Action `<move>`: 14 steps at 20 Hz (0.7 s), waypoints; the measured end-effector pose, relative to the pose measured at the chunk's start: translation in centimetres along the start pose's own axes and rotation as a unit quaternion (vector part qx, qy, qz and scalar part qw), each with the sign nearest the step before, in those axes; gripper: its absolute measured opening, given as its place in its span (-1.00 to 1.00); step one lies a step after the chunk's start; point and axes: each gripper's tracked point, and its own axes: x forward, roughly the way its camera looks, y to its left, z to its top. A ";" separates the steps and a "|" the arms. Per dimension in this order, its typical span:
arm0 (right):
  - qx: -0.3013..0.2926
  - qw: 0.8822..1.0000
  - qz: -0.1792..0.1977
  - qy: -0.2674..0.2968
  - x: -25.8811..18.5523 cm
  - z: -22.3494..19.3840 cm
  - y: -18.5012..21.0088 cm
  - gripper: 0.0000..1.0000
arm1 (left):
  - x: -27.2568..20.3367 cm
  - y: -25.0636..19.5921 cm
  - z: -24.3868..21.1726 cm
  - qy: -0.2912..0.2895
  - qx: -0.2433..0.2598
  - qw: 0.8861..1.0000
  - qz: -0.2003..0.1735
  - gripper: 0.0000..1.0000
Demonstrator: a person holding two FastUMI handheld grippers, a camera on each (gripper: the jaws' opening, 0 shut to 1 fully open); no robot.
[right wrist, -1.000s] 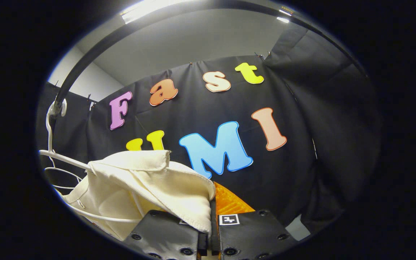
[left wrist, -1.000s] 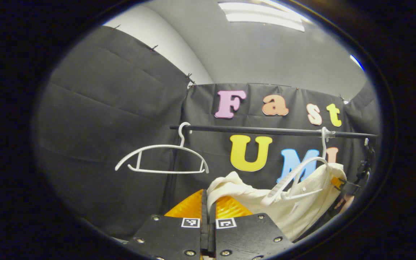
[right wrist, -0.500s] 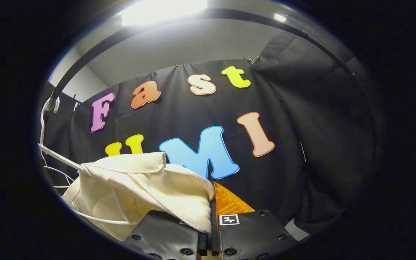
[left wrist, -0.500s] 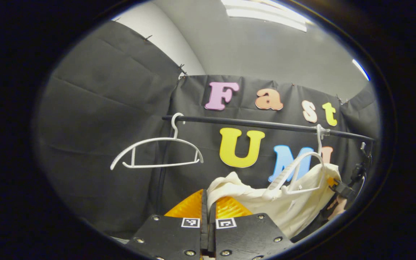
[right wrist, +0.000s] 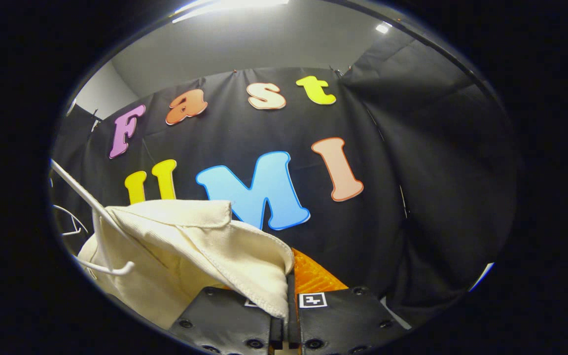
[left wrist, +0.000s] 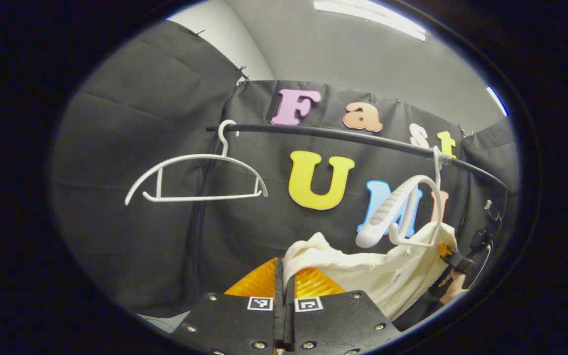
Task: Grasp the clothes on the hanger with both hands and then place them into the laundry hamper below.
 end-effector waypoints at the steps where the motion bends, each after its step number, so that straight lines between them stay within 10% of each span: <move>1: 0.007 1.000 -0.007 0.004 0.0 -0.1 -0.8 -0.84 | 0.0 -0.2 -0.2 -0.001 0.002 1.000 -0.001 -0.97; 14: -0.053 0.997 -0.034 0.052 -8.3 -3.1 -6.1 -0.82 | -4.3 1.4 -6.0 0.052 -0.008 0.998 -0.016 -0.98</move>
